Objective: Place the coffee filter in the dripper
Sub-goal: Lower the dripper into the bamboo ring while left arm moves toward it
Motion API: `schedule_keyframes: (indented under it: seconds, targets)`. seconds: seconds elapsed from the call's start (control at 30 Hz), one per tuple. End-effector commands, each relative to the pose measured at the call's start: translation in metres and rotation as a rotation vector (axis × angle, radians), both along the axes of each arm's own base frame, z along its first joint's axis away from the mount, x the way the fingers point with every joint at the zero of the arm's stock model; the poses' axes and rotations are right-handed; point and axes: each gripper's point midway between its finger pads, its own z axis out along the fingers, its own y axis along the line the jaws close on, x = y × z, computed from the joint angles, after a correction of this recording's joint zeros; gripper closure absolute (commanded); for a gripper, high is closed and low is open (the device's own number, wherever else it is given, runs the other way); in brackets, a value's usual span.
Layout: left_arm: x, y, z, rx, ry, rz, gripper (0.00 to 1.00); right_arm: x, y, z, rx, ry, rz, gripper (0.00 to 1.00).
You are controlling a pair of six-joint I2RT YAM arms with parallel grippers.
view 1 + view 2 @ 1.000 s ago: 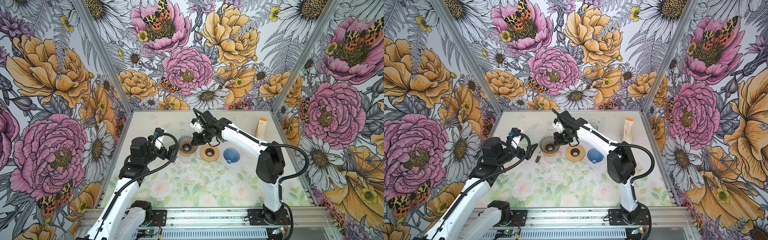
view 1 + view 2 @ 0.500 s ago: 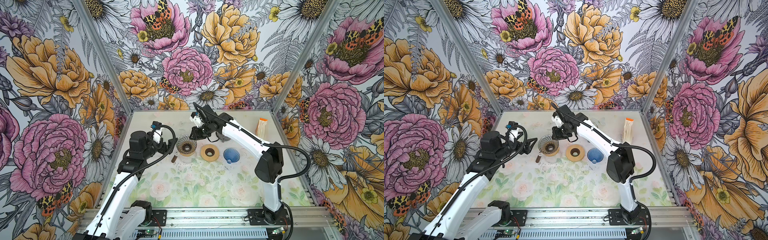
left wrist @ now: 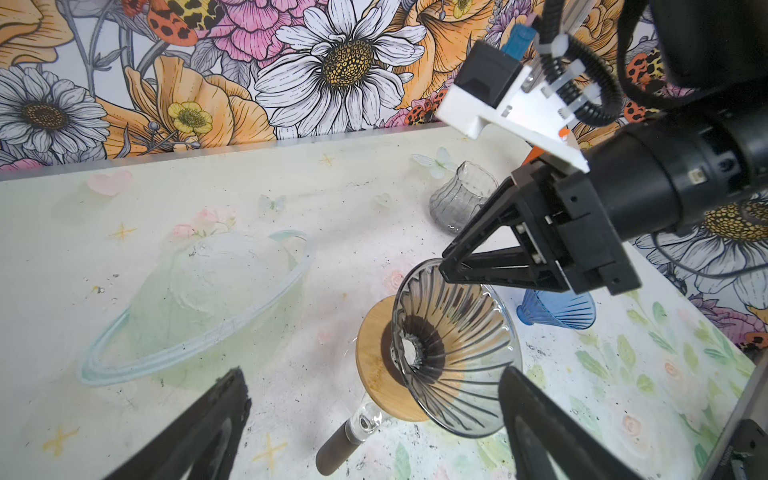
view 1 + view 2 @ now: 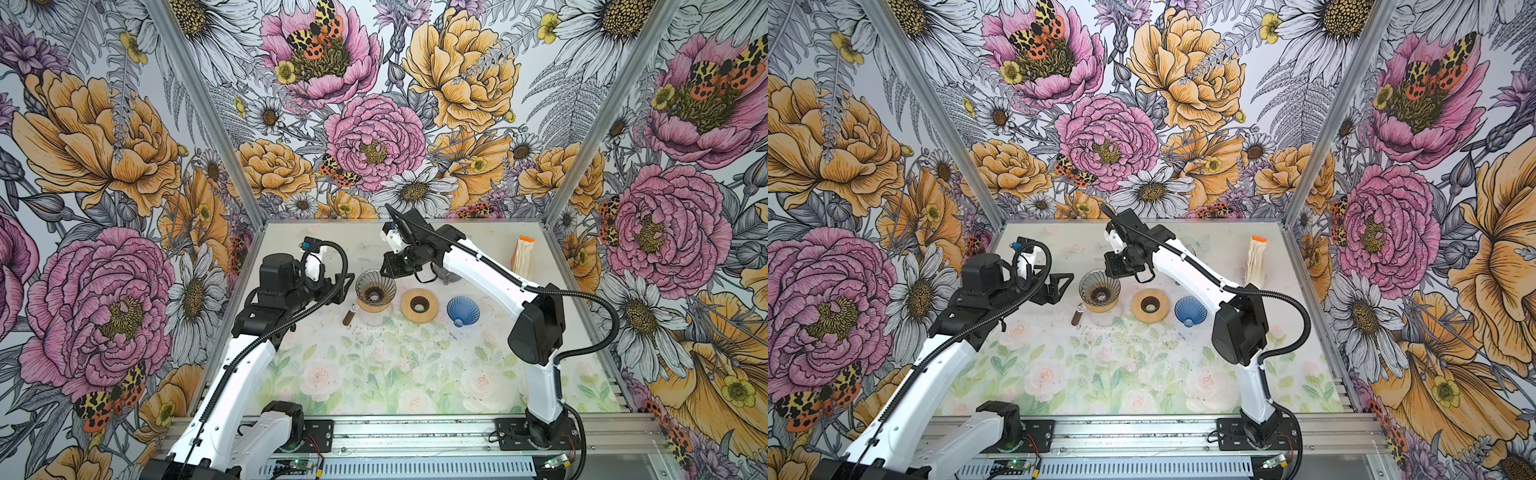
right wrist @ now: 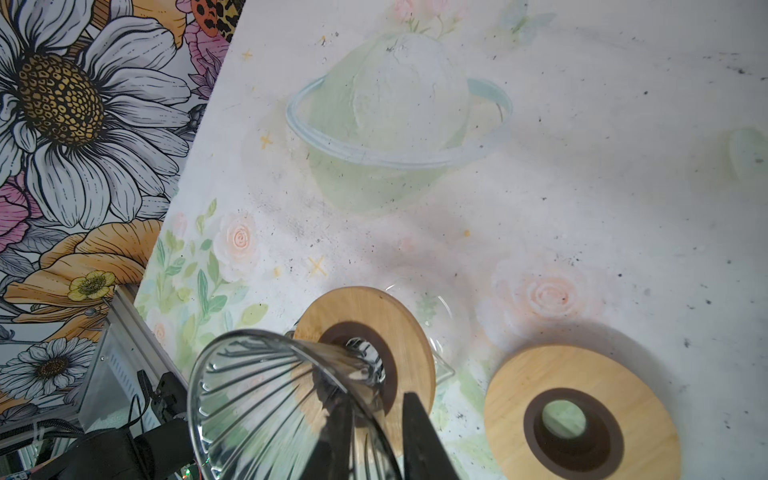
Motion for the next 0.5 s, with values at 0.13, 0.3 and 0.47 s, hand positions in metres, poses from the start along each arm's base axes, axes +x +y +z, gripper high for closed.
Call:
schedule_keyframes:
  seconds: [0.13,0.3,0.47]
  targets:
    - [-0.009,-0.005,-0.019,-0.040,0.129,0.012,0.09,0.012,0.014,-0.002,0.004,-0.024,0.006,0.76]
    - [-0.007,-0.007,-0.017,-0.041,0.131,0.011,0.12,0.014,0.018,0.005,0.023,-0.038,0.013,0.76]
    - [-0.003,-0.011,-0.016,-0.046,0.141,0.010,0.13,0.015,0.014,0.021,0.027,-0.083,0.010,0.76]
